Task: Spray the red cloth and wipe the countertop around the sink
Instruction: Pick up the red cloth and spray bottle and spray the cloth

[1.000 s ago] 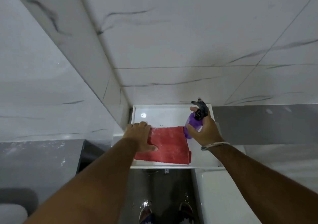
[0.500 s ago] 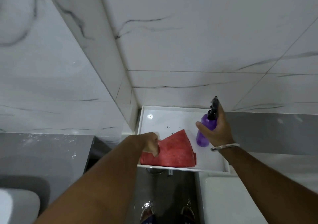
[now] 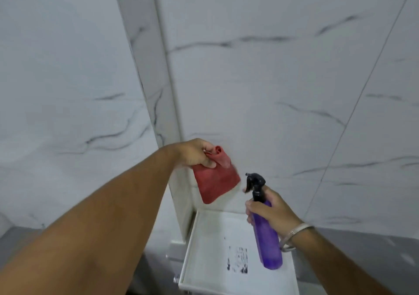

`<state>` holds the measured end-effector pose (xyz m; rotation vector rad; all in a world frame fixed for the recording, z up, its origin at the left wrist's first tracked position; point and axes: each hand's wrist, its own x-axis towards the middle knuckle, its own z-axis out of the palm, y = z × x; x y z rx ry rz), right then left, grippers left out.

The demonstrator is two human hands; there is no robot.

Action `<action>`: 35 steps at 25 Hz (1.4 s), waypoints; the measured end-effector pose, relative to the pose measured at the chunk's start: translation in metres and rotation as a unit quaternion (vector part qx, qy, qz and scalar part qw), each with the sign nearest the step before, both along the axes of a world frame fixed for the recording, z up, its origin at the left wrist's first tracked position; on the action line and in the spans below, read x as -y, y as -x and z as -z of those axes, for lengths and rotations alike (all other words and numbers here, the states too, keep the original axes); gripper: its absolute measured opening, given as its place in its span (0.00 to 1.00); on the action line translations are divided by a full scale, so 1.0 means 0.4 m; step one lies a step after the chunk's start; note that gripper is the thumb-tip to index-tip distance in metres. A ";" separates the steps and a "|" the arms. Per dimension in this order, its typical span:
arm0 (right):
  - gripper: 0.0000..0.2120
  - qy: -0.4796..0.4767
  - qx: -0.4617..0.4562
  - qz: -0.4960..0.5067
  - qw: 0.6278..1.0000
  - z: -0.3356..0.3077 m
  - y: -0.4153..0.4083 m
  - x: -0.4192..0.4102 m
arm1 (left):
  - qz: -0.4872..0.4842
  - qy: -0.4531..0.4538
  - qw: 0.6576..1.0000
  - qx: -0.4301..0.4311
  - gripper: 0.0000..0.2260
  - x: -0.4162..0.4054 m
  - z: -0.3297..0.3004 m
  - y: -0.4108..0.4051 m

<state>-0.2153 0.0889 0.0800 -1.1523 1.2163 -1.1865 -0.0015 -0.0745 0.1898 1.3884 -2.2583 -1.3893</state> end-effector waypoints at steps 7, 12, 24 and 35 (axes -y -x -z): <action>0.08 0.062 -0.048 -0.015 0.997 -0.162 -0.029 0.047 | -0.024 0.131 0.990 -0.053 0.09 0.049 -0.239 0.009; 0.09 0.071 -0.016 -0.032 0.997 -0.193 -0.035 0.057 | 0.034 0.205 0.978 -0.033 0.06 0.049 -0.300 0.006; 0.04 0.089 -0.067 -0.011 0.994 -0.155 -0.044 0.047 | 0.069 0.250 0.965 -0.028 0.10 0.049 -0.316 0.009; 0.06 0.112 -0.033 0.016 0.993 -0.178 -0.065 0.048 | 0.063 0.248 0.966 -0.016 0.12 0.011 -0.315 -0.005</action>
